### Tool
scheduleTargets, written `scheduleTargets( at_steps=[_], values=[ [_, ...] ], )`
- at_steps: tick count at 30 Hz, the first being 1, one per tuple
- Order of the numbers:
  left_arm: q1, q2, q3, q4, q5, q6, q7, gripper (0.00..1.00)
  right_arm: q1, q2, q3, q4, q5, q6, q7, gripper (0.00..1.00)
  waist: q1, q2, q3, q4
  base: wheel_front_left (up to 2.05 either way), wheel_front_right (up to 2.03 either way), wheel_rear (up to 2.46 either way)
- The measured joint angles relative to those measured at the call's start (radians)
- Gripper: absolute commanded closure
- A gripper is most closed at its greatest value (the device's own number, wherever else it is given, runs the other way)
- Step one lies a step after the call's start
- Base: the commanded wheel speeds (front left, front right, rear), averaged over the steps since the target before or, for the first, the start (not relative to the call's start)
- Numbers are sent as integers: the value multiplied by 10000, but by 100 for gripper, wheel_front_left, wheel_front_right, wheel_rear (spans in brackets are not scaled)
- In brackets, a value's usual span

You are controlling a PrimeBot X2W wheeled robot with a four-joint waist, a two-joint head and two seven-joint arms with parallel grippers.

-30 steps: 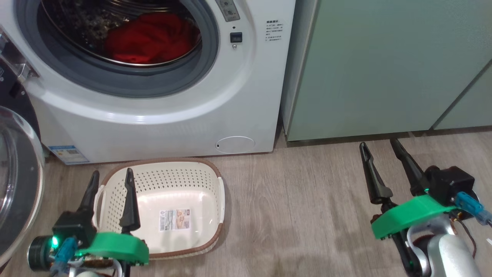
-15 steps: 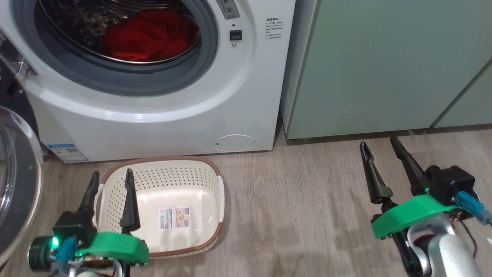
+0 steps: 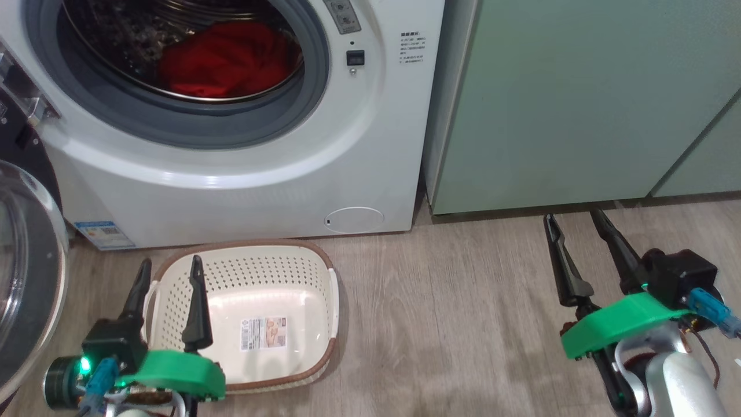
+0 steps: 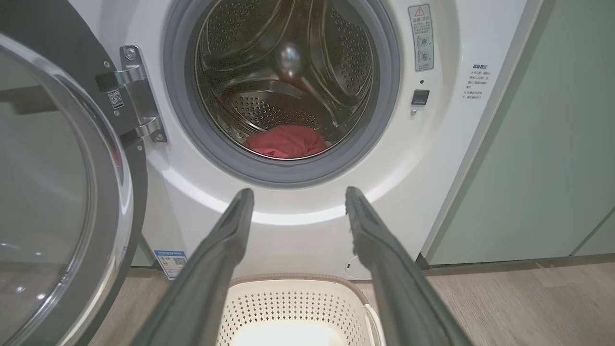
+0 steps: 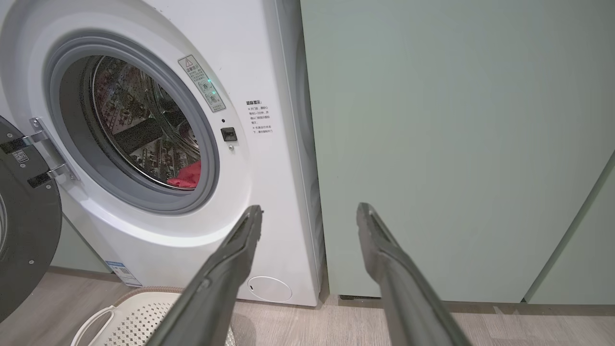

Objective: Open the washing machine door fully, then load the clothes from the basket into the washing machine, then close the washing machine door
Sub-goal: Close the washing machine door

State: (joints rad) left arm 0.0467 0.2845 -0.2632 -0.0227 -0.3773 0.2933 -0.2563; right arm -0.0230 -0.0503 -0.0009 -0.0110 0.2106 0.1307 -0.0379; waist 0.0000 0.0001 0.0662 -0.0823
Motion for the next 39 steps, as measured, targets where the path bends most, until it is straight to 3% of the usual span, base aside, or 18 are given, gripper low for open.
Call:
scheduleTargets(
  at_steps=[23,39],
  values=[
    [22,27,-230,-265,0,-82,12,0,174,2,-86,-121,0,0,119,0,0,0,-164,94,-134,134,0],
    [128,58,-230,-341,-2,19,96,0,285,4,-123,-117,2,0,117,0,0,0,-208,134,-11,11,0]
  ],
)
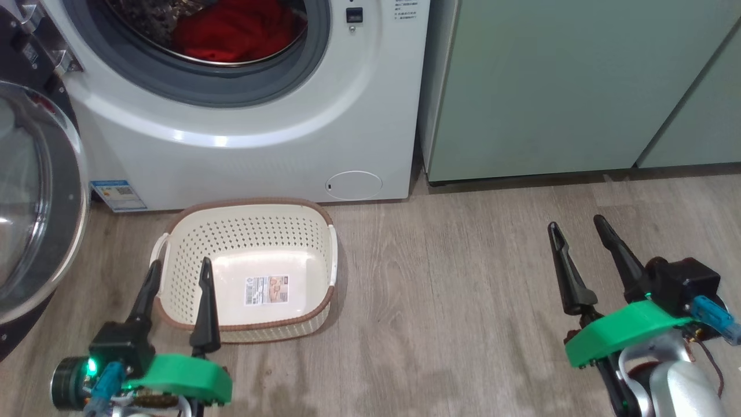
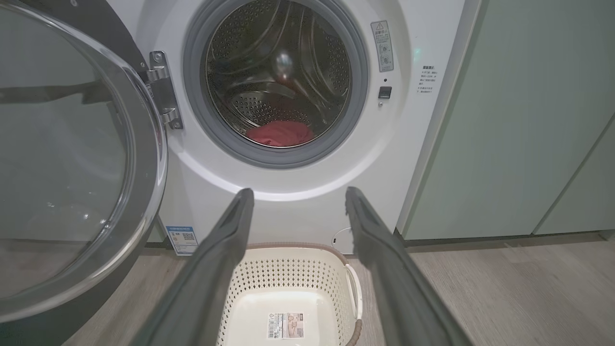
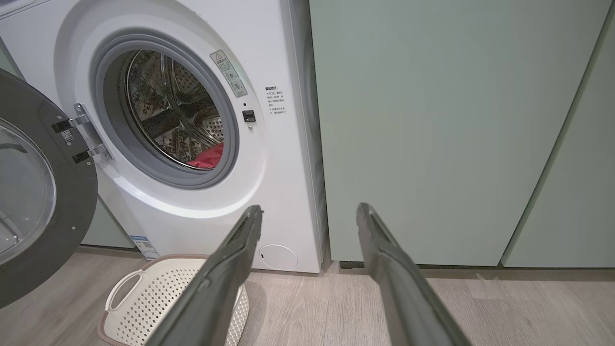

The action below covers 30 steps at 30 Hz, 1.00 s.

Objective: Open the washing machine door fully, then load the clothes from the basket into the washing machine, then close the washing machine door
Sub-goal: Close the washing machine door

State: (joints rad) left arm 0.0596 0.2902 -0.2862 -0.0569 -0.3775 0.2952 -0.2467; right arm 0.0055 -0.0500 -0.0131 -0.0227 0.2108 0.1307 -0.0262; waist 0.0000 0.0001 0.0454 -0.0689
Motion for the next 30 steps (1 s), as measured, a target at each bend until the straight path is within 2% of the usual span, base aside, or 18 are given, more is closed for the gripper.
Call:
scheduleTargets(
  at_steps=[11,16,22,30],
  values=[
    [10,0,-48,2,-2,88,2,0,69,0,-48,-2,-2,0,19,0,0,0,-94,110,0,0,0],
    [19,-13,-58,21,-31,105,4,0,105,0,-140,-54,-2,0,96,0,0,0,-172,370,0,0,0],
    [17,-38,50,-12,-31,337,4,0,187,2,-111,-272,0,0,102,0,0,0,-184,1133,0,0,0],
    [91,-42,399,-188,-61,688,-4,0,260,15,0,-445,23,0,148,0,0,0,-225,2600,0,0,0]
  ],
)
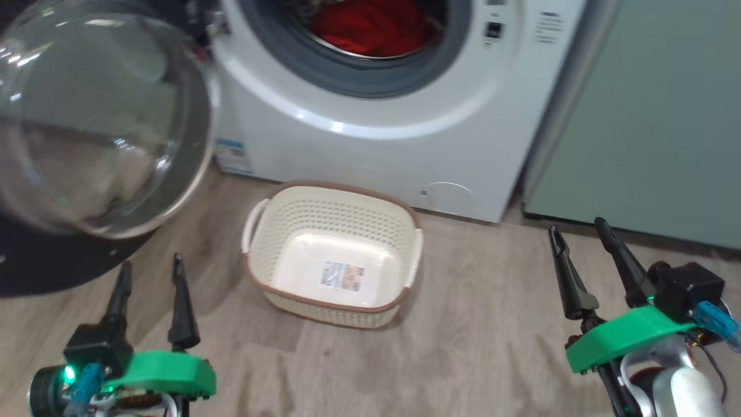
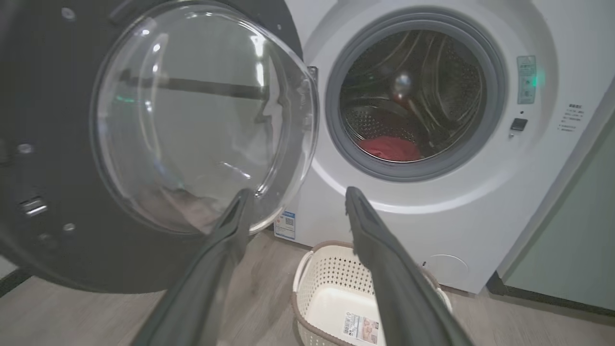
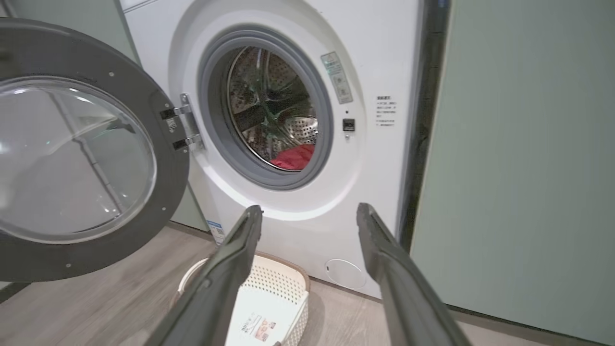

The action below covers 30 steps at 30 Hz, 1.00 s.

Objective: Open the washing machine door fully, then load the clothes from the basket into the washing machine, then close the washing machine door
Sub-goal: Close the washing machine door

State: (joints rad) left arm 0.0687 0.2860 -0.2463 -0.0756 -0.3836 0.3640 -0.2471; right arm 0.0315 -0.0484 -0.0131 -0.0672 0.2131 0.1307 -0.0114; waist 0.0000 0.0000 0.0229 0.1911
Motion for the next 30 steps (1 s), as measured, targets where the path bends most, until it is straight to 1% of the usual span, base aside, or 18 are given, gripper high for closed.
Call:
scheduleTargets(
  at_steps=[5,6,11,15,22,23,24,25,30],
  values=[
    [227,2,236,-54,-75,98,-4,0,2,6,173,-23,54,0,0,0,0,0,-12,908,0,0,0],
    [293,-2,267,-69,-142,104,-6,0,0,8,224,-29,81,0,-2,0,0,0,-13,1224,0,0,0],
    [324,-23,389,-84,-211,176,-6,0,-2,8,278,-23,81,0,-2,0,0,0,5,1844,0,0,0],
    [324,-48,428,-88,-213,176,-8,0,-2,8,288,36,82,0,-4,0,0,0,5,2111,0,0,0],
    [324,-117,462,-75,-213,174,-8,0,-2,8,286,109,82,0,-6,0,0,0,29,2231,0,0,0],
    [324,-125,464,-71,-213,173,-8,33,-2,8,286,123,82,0,-6,0,0,0,32,2233,0,0,0],
    [324,-128,468,-71,-213,173,-8,77,-2,8,286,132,82,0,-8,0,0,0,36,2233,0,0,0],
    [324,-130,470,-65,-213,173,-8,100,-2,8,288,142,82,0,-12,0,0,0,36,2231,0,0,0],
    [324,-130,470,-58,-213,161,-10,100,-3,8,288,201,82,0,-19,0,0,0,-4,2203,0,0,0]
  ],
)
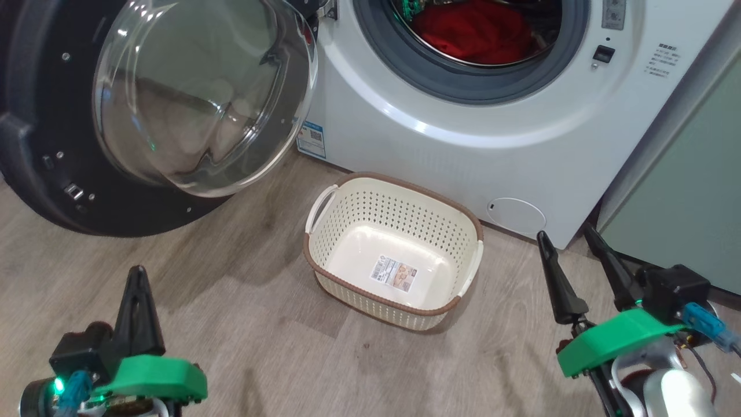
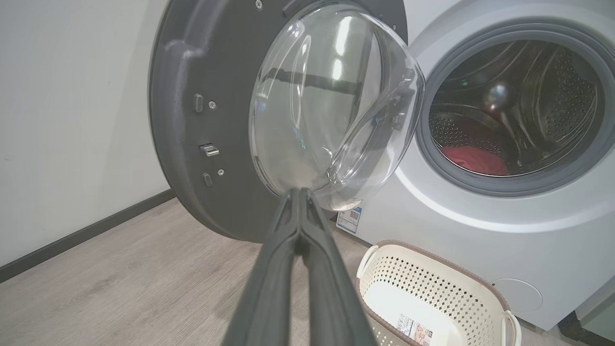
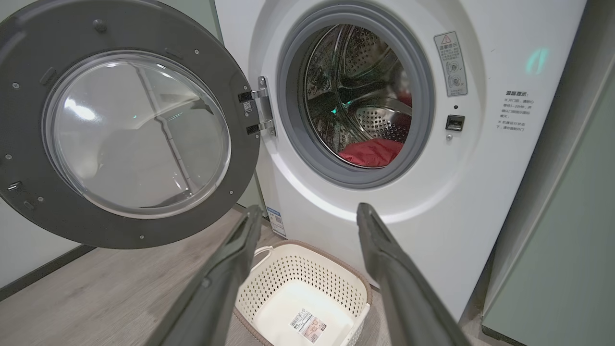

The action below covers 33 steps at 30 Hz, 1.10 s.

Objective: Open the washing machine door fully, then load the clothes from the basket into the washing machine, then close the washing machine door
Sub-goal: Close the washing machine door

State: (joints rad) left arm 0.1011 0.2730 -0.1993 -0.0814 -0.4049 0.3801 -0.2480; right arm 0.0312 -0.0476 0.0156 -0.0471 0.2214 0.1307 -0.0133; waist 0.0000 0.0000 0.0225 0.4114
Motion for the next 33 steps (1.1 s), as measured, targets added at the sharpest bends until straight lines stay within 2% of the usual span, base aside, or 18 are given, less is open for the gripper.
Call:
scheduleTargets(
  at_steps=[6,11,14,18,23,25,27,30,33],
  values=[
    [7,8,0,-6,2,-2,0,100,1,0,-4,17,-2,0,-2,0,0,0,-42,-14,0,0,0],
    [22,36,52,-462,-173,-372,-4,100,1,0,-25,-2,-2,0,-2,0,0,0,-21,16,0,0,0],
    [-126,-261,702,-1478,-895,-970,-12,100,1,2,-92,-25,-2,0,0,0,0,0,53,77,0,0,0],
    [-933,-706,2167,-2690,-2502,-2169,-63,100,-8,2,-117,-178,-8,0,38,0,0,0,223,133,0,0,0],
    [-2515,-702,4349,-2688,-5417,-3524,-88,100,-33,2,-157,-261,-23,0,107,0,0,0,457,174,0,0,0],
    [-3334,-451,5152,-2048,-6884,-3887,130,100,-61,2,-146,-332,-104,0,146,0,0,0,564,176,0,0,0],
    [-4152,94,5910,-1160,-7908,-4015,485,100,-167,2,-130,-382,-113,0,226,0,0,0,687,145,0,0,0],
    [-5330,936,6786,497,-9066,-4036,1060,100,-384,2,-65,-512,-265,0,245,0,0,0,901,41,0,0,0],
    [-6020,1661,7235,2328,-9545,-3927,1530,100,-632,2,-6,-616,-320,0,328,0,0,0,1140,-99,0,0,0]
  ],
)
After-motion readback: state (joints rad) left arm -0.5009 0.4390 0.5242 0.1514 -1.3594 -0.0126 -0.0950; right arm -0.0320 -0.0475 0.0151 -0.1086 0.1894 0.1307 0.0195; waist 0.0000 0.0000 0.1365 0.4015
